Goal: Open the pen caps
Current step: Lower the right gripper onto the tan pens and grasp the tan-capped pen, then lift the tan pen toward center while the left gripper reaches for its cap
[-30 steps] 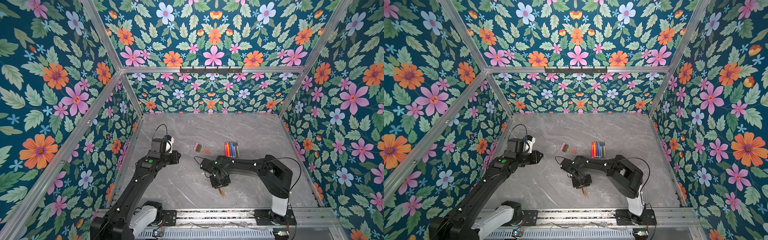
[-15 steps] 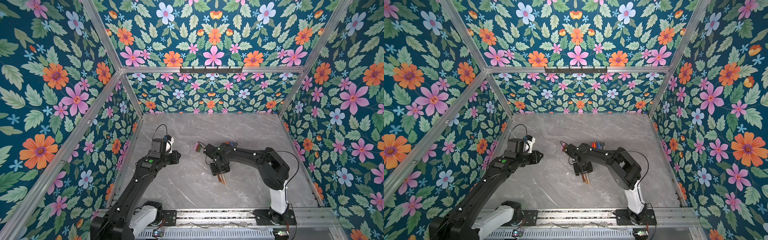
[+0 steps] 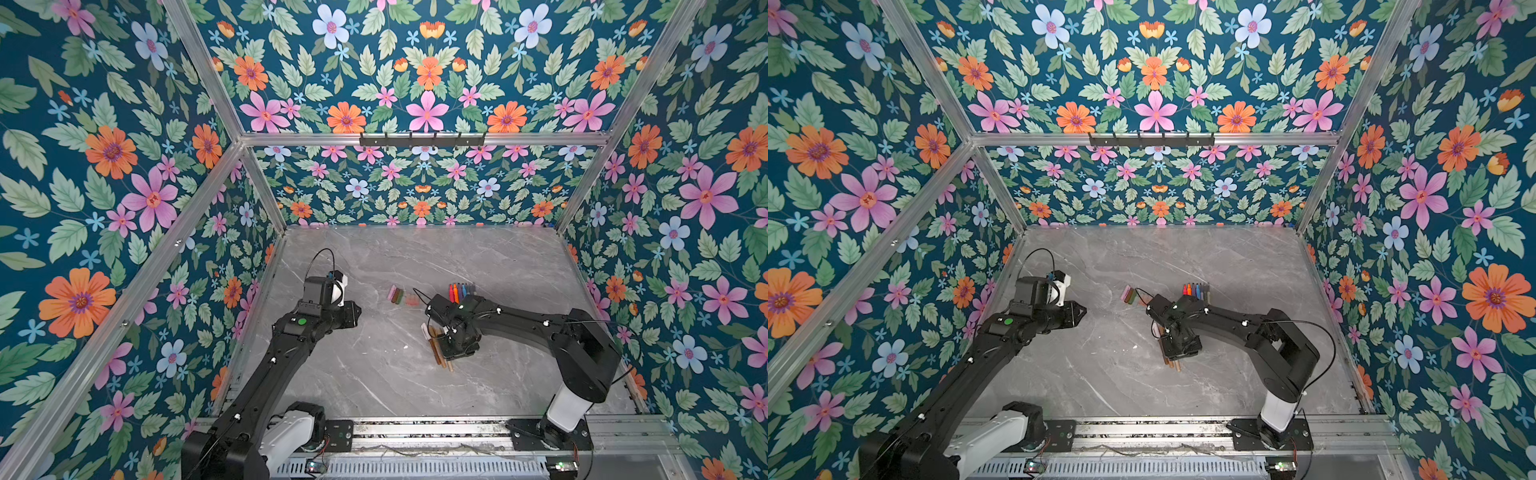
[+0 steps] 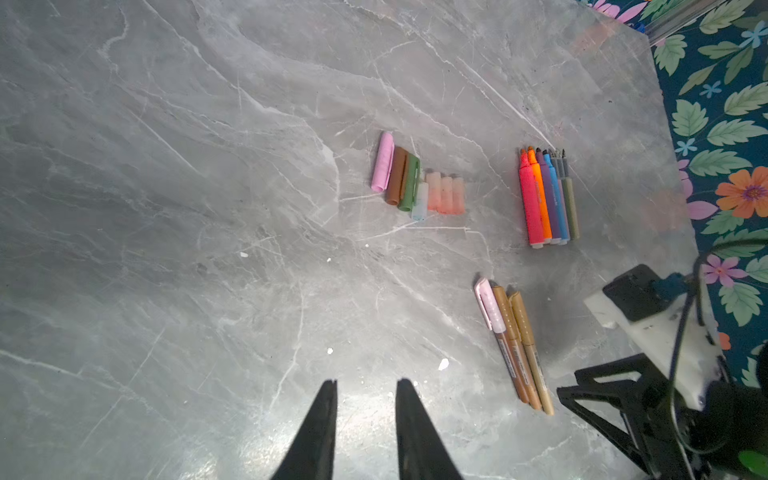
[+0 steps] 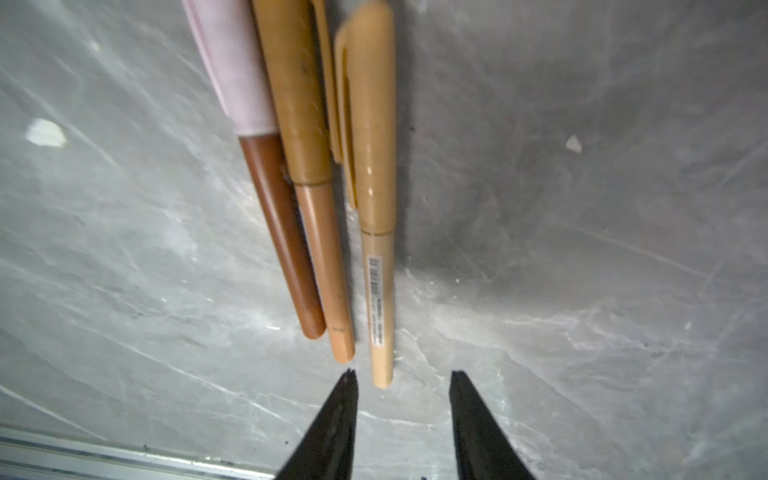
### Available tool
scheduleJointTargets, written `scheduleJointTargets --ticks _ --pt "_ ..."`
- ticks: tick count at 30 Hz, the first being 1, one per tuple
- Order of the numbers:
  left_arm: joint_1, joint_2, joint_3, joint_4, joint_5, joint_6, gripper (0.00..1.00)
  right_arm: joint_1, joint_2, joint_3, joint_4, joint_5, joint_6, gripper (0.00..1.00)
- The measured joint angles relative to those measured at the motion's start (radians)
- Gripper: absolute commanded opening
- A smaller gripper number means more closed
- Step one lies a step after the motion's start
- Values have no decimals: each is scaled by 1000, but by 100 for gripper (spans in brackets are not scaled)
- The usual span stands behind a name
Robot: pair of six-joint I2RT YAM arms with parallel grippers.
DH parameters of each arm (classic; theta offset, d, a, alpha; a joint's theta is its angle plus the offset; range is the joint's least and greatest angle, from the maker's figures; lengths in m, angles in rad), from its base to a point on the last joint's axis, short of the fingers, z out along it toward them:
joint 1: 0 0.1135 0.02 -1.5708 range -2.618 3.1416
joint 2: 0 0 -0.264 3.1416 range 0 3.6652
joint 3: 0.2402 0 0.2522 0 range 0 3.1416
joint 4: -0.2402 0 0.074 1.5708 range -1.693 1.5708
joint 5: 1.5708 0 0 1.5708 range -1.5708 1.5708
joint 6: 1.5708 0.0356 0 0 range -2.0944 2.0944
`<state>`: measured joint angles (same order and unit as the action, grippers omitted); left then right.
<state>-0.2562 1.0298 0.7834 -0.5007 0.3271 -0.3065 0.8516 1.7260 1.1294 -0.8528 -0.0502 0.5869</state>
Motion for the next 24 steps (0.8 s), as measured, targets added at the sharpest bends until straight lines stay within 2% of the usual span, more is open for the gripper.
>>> scheduleJointTargets --ticks 10,13,19,24 --pt "0 0 0 0 0 0 28 0 10 -60 76 -52 33 28" --pt "0 0 0 0 0 0 28 0 18 -67 90 -59 35 23" --pt "0 0 0 0 -3 0 28 0 34 -72 89 -51 61 22" --pt "0 15 1 0 -7 0 29 0 44 -58 81 -32 61 15"
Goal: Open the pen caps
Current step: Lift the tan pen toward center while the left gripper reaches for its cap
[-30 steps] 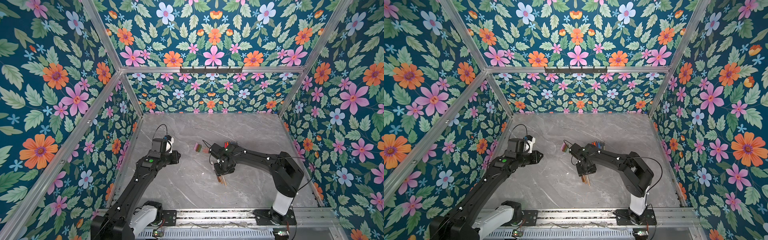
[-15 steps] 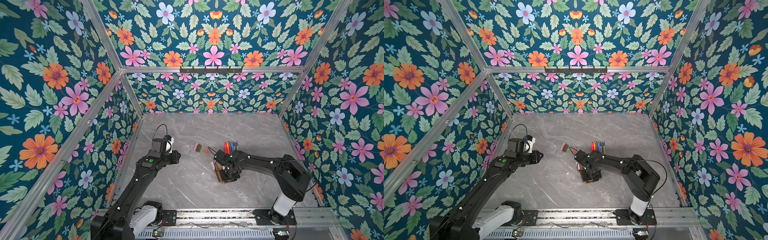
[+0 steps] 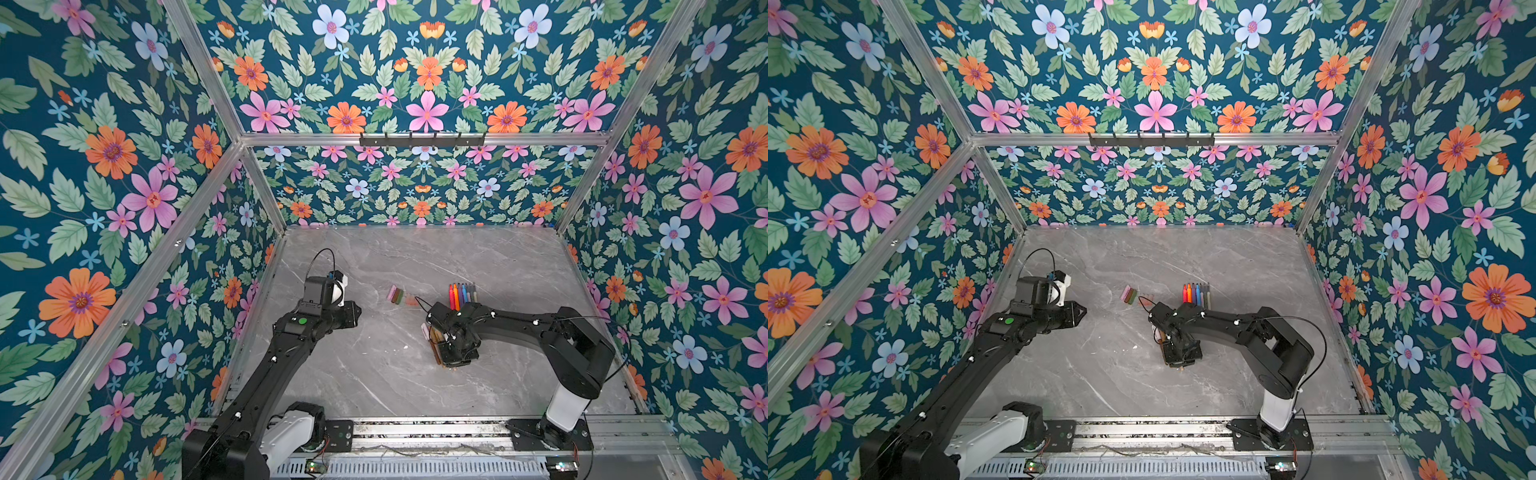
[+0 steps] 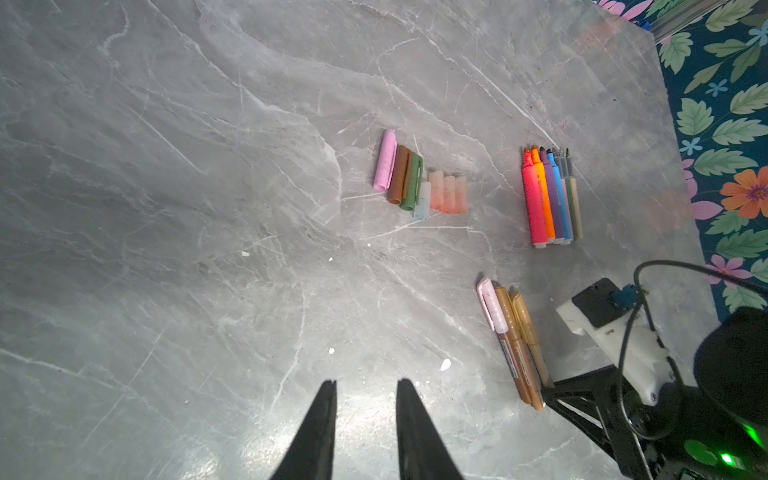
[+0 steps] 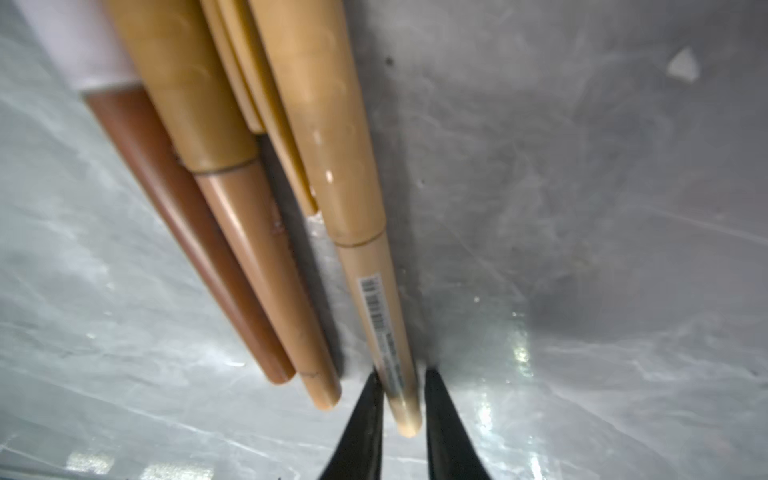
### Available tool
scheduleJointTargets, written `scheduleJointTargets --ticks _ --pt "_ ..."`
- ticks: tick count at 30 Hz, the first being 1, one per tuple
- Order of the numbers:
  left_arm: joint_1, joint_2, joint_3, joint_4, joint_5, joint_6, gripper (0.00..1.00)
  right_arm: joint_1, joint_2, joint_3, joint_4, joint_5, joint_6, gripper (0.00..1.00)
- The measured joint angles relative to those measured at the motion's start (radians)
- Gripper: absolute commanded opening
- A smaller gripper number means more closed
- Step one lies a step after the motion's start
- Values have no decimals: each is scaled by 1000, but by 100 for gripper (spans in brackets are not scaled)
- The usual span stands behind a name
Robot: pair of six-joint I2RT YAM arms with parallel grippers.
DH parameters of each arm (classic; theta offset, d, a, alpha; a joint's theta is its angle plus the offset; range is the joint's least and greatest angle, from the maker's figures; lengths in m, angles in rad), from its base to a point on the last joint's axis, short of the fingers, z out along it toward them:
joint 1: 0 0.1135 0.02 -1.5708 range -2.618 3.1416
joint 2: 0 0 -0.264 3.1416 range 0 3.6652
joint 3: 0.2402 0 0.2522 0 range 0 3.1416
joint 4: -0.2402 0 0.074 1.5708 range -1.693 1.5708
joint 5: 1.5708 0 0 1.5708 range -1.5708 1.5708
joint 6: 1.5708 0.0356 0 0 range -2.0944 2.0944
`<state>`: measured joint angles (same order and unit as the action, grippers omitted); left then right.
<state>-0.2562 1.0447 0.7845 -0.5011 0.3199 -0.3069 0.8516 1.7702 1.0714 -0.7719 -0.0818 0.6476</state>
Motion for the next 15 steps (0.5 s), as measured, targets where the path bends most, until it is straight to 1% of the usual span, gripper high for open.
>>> scheduleJointTargets --ticks 3,6,7,9,10,13,15 --pt "-4 6 4 7 -3 -8 35 0 -13 0 -2 11 -7 13" --pt "-26 12 -36 82 32 -79 42 -1 -46 6 -14 30 -40 10" --pt "-53 19 -61 120 47 -119 44 -1 -63 8 -19 35 -57 9" --pt "-143 43 -96 192 54 -195 46 -3 -109 7 -27 40 -88 9" --pt "-203 67 -103 234 51 -230 46 -5 -147 5 -31 40 -109 9" --pt "-353 176 -89 380 66 -331 45 -10 -243 -9 -16 6 -159 9" --pt "-420 260 -66 467 62 -401 45 -14 -279 -16 -12 -24 -181 8"
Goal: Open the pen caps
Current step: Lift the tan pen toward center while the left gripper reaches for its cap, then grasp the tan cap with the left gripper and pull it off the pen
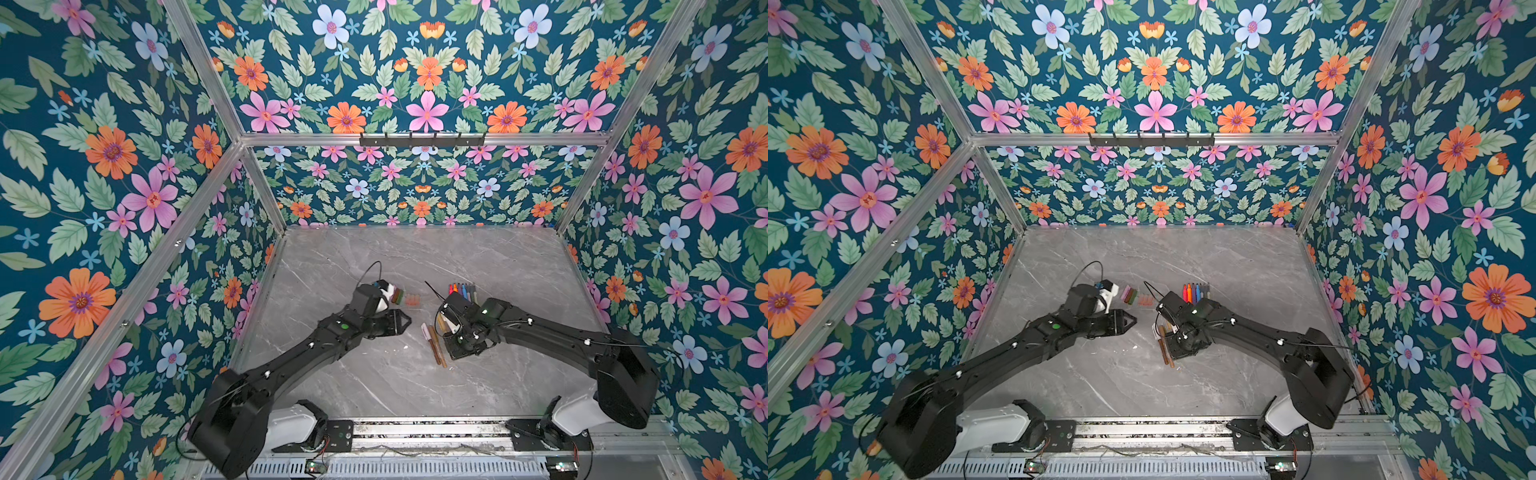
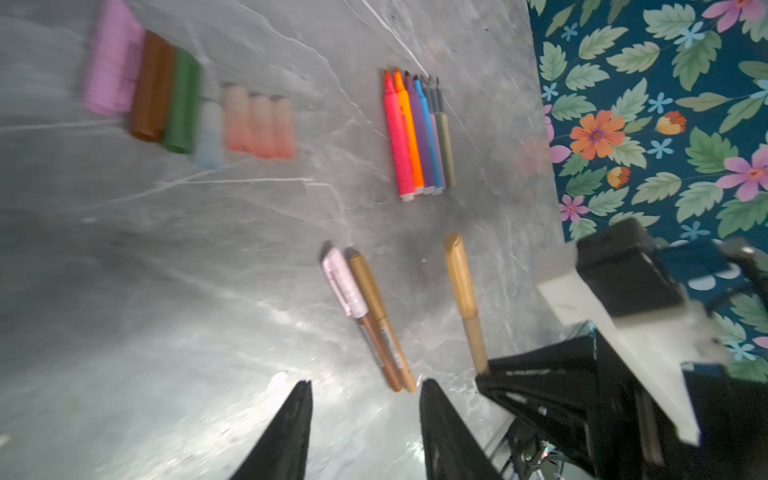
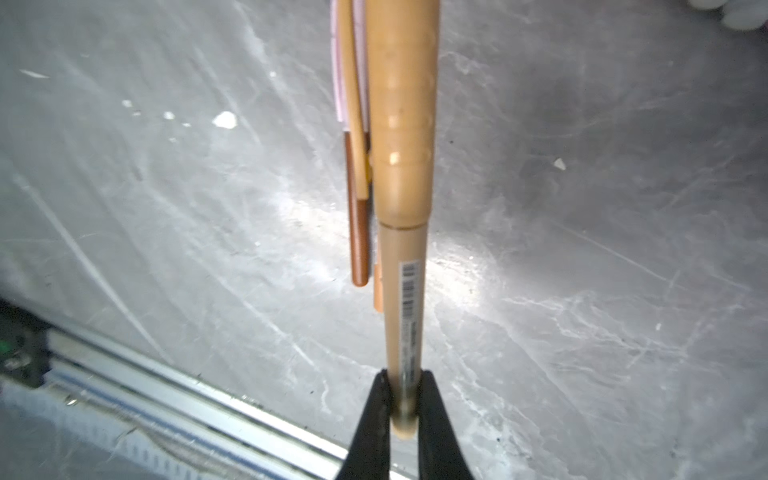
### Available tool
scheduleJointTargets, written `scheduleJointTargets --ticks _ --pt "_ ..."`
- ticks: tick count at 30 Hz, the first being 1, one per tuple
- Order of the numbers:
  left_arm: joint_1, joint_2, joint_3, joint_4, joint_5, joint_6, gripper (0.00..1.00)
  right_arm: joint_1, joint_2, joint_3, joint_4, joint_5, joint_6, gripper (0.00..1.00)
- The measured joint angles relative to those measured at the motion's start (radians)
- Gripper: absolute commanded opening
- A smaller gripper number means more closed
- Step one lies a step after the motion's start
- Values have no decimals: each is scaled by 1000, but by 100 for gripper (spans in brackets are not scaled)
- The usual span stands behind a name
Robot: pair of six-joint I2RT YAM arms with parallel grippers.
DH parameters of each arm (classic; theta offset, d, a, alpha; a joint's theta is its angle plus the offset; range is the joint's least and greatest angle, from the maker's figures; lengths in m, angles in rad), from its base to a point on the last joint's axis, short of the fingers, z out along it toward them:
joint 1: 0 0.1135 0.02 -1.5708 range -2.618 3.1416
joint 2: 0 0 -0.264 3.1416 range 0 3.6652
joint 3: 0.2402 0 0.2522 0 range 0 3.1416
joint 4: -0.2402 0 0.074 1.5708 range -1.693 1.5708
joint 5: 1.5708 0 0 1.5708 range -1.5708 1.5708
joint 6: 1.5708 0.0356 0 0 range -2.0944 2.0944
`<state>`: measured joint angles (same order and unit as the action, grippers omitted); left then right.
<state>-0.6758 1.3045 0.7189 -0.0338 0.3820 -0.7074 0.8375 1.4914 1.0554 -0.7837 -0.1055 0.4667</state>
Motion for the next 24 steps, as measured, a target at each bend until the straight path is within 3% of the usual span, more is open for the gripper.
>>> scheduleJointTargets --ticks 5,15,24 --pt "-98 137 83 126 -2 -86 44 -4 -47 -2 5 -52 -5 7" --pt "-142 219 131 213 -10 -168 42 -6 -95 0 12 -87 1 7" --pt "-148 214 116 255 0 -214 17 -5 -101 13 13 -96 3 7"
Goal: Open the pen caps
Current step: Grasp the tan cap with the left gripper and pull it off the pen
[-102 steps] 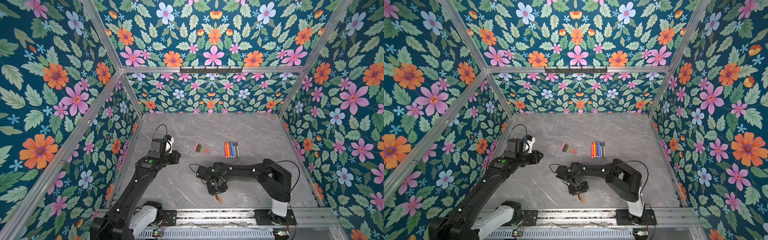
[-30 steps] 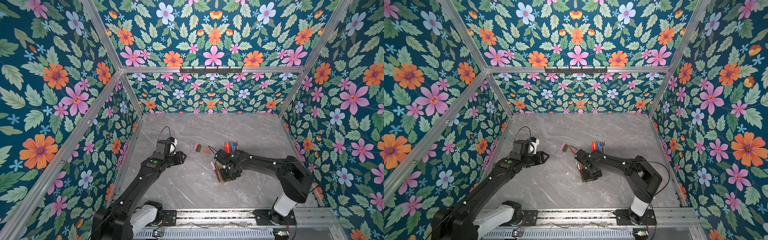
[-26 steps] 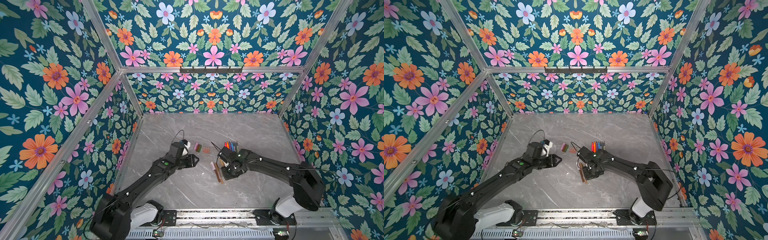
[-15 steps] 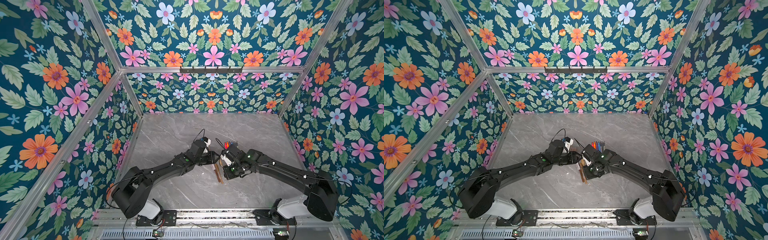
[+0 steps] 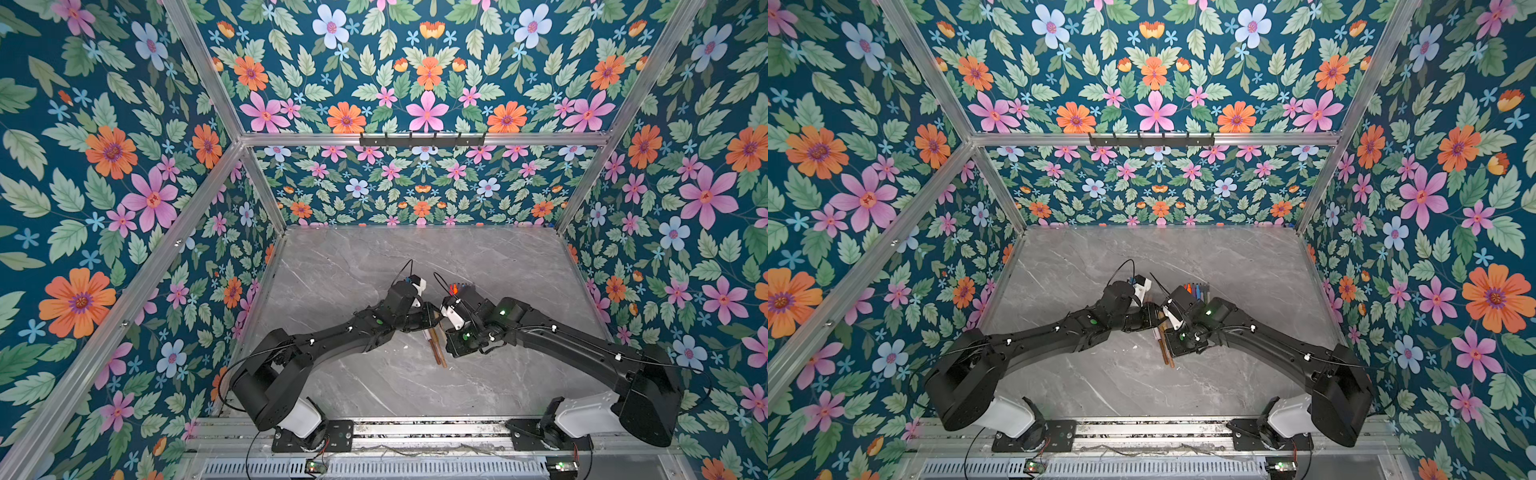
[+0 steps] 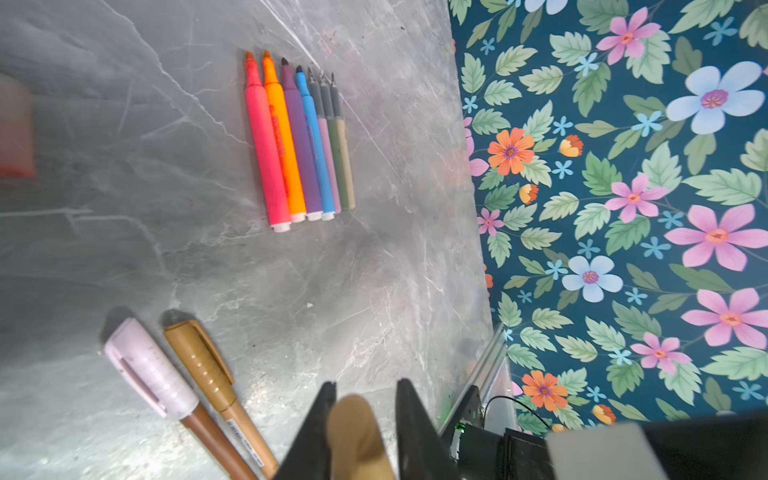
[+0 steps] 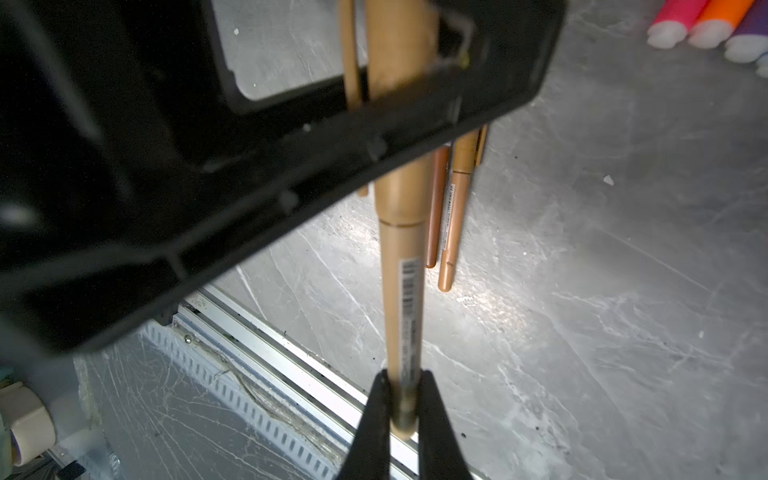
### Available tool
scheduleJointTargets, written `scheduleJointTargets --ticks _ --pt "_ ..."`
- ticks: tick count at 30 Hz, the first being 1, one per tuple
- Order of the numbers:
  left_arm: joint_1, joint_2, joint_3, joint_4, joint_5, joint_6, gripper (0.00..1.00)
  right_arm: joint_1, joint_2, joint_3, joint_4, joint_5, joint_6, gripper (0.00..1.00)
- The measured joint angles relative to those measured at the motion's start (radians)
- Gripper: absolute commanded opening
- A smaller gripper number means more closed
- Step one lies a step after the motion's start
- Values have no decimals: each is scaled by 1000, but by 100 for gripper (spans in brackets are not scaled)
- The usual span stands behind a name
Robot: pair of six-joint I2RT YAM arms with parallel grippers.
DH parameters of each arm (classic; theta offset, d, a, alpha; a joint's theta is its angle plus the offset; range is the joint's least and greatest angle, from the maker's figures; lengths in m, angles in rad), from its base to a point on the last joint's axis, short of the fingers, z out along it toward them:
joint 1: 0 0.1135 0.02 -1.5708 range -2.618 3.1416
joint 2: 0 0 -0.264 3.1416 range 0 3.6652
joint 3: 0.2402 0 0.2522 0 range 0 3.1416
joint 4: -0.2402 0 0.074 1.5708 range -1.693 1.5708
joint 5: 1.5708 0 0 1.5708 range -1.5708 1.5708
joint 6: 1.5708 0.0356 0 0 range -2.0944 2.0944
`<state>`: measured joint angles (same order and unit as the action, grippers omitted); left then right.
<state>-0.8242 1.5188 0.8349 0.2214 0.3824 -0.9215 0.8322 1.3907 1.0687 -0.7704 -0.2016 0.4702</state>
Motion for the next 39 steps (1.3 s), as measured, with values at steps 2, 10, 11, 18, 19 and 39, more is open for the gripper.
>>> scheduleJointTargets --ticks 2,10,11,18,19,39 --pt "0 -6 -2 30 17 -18 12 2 5 3 0 1 8 7" --pt "0 -24 -10 47 11 -16 0 0 8 13 -3 5 10 29" --pt "0 -25 -11 46 8 -13 0 -1 2 13 -2 12 9 31" --pt "0 -31 -14 39 9 -19 0 -2 -202 -157 171 47 59 26" --pt "0 -31 -13 40 10 -20 0 -2 -235 -190 206 49 68 26" --pt "0 -12 8 114 60 -223 0 -2 -336 -311 431 127 140 27"
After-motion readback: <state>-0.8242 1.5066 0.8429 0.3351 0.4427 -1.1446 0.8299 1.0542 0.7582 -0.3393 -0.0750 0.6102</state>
